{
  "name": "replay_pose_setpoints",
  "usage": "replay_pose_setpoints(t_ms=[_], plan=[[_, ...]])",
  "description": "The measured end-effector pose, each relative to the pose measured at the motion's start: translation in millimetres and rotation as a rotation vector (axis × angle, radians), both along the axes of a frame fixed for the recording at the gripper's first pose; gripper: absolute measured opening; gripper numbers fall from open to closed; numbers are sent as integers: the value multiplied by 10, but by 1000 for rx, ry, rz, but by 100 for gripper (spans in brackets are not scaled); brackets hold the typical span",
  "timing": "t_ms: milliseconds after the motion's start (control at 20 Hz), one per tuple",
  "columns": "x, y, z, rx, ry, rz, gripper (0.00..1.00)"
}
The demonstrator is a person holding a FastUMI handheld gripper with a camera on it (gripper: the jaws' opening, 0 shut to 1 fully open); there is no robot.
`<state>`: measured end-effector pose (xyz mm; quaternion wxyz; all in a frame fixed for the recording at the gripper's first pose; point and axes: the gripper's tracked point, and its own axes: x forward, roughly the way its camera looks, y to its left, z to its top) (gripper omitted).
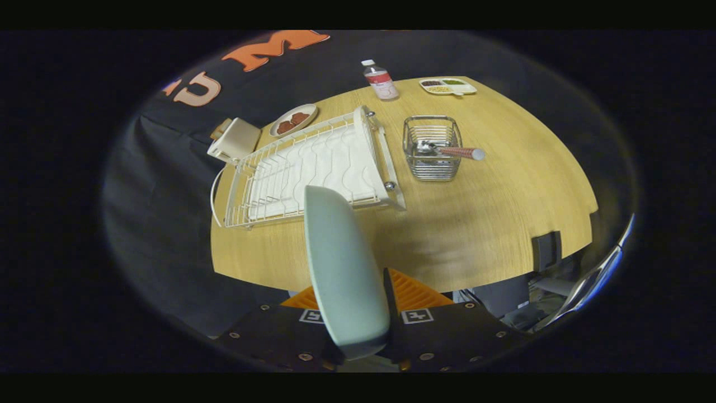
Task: Take the plate from the dish rack, then take the spoon from the basket and place it into the plate.
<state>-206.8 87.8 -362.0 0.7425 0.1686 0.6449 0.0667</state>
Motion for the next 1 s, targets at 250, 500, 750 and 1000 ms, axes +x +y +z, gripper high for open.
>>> replay_pose_setpoints(t_ms=[250, 500, 750, 1000], plan=[[-41, 135, -267, 48, -20, 52, 36], [-130, 271, -448, 94, -12, 88, 36], [-148, 333, -650, 81, -11, 109, 35], [-98, 356, -743, 48, -3, 124, 38]])
